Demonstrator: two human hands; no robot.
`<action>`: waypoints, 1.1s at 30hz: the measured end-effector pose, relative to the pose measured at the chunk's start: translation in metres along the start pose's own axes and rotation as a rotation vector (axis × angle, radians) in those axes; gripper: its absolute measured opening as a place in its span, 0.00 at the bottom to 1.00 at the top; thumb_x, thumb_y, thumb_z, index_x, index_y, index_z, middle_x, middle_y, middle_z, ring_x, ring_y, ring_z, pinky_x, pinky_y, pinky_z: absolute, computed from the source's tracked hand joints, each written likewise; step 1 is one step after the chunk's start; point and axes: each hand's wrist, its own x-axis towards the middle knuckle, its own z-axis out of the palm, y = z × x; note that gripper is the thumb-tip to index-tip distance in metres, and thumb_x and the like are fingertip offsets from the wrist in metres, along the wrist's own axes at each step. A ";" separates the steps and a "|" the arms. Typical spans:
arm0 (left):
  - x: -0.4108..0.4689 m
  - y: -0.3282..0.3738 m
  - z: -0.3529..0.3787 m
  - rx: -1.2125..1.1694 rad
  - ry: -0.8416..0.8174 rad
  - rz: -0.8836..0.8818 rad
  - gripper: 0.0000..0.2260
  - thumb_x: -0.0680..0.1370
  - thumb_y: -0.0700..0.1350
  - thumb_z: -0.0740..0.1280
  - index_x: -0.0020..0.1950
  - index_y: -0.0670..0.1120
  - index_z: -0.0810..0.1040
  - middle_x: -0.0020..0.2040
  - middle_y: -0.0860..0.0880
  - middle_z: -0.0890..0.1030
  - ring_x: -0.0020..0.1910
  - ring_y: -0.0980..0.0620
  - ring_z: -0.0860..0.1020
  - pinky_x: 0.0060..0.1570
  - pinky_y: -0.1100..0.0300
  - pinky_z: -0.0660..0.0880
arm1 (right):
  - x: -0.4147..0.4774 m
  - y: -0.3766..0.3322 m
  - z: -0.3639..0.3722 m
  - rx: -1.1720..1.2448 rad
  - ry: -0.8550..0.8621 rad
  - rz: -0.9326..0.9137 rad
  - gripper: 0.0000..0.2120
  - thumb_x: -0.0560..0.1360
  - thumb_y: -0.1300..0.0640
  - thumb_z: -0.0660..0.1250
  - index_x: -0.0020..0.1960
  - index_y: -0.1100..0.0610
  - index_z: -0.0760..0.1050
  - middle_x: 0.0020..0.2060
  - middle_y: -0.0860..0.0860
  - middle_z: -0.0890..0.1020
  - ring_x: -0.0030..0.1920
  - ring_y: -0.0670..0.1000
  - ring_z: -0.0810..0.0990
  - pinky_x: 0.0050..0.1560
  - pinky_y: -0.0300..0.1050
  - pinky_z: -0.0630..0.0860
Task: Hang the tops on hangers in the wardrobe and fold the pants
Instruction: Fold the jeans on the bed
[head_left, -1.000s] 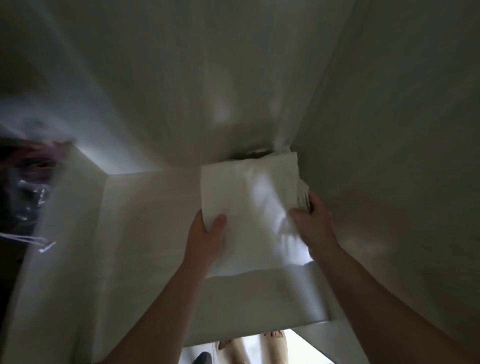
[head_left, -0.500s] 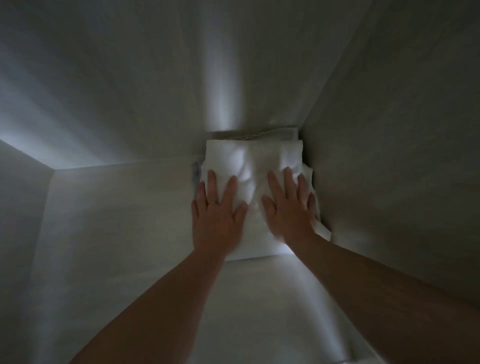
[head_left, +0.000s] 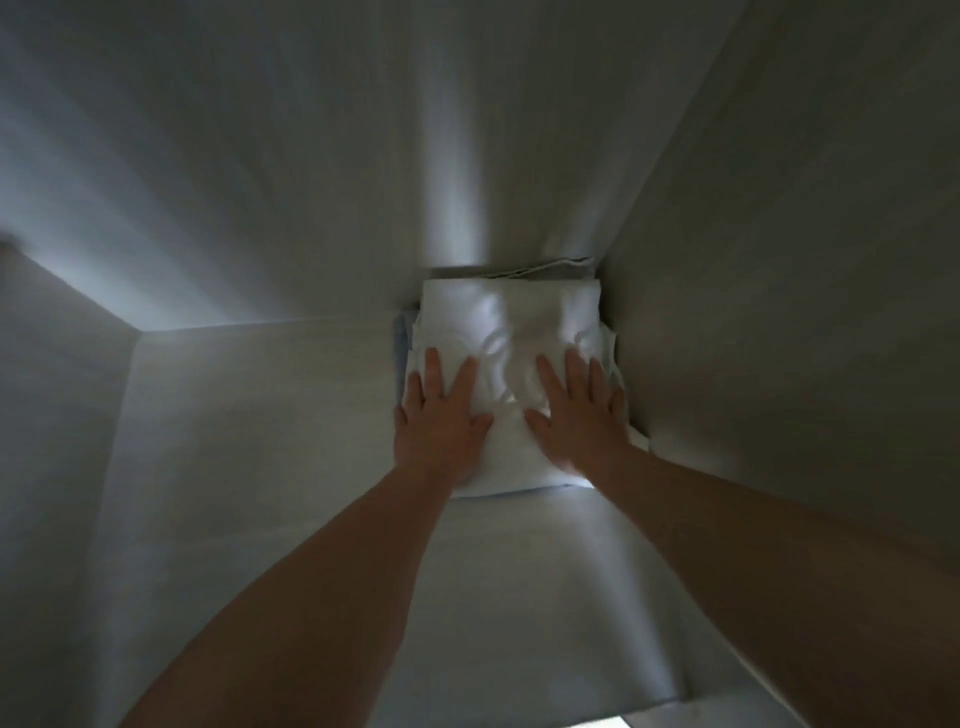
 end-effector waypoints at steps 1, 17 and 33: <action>-0.015 -0.001 0.002 -0.008 -0.015 -0.014 0.34 0.81 0.63 0.59 0.82 0.62 0.44 0.82 0.49 0.35 0.82 0.41 0.44 0.77 0.38 0.54 | -0.015 -0.001 0.002 0.008 -0.026 0.008 0.34 0.82 0.35 0.49 0.80 0.41 0.34 0.80 0.50 0.33 0.80 0.58 0.35 0.78 0.64 0.40; -0.288 -0.019 -0.006 -0.222 0.054 -0.101 0.35 0.79 0.70 0.55 0.82 0.62 0.45 0.84 0.52 0.43 0.82 0.46 0.43 0.77 0.41 0.48 | -0.245 0.004 -0.012 0.014 -0.108 -0.138 0.32 0.82 0.35 0.51 0.81 0.40 0.43 0.82 0.46 0.44 0.81 0.55 0.45 0.76 0.66 0.45; -0.513 0.020 -0.035 -0.299 0.501 -0.393 0.19 0.80 0.55 0.63 0.71 0.57 0.73 0.73 0.54 0.71 0.74 0.51 0.65 0.73 0.51 0.63 | -0.411 -0.030 -0.049 0.644 -0.296 -0.785 0.09 0.80 0.56 0.67 0.59 0.46 0.79 0.44 0.38 0.85 0.49 0.37 0.82 0.50 0.33 0.74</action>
